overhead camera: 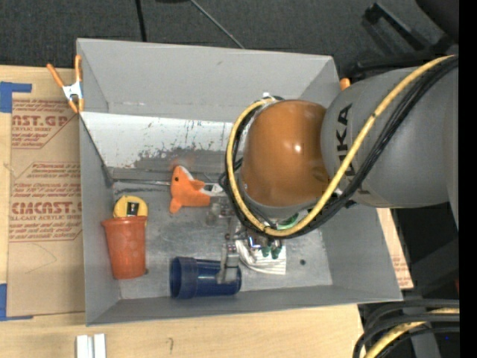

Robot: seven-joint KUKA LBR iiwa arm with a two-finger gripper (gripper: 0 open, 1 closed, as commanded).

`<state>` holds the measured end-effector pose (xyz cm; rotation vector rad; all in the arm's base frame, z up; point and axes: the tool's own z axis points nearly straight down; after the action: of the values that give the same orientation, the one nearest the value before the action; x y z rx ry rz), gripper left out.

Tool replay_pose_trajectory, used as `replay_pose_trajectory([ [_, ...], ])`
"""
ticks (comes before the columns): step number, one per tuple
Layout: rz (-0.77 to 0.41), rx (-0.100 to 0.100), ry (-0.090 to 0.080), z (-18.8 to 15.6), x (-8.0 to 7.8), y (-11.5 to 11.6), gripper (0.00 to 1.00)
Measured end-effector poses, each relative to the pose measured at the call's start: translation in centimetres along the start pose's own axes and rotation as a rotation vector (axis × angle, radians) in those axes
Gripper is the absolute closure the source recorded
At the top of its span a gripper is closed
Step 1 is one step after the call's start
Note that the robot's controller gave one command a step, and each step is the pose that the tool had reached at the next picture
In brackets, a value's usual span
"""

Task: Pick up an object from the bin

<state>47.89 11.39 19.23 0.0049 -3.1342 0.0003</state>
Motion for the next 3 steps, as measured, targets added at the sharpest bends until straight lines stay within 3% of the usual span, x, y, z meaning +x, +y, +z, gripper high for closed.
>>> replay_pose_trajectory([
  [1,0.002,-0.001,-0.008,-0.4,-0.2,-0.1,0.0],
  [2,0.031,-0.003,-0.012,3.4,-0.7,-1.3,0.0],
  [3,-0.093,0.0,-0.006,6.2,-0.6,-1.7,0.0],
])
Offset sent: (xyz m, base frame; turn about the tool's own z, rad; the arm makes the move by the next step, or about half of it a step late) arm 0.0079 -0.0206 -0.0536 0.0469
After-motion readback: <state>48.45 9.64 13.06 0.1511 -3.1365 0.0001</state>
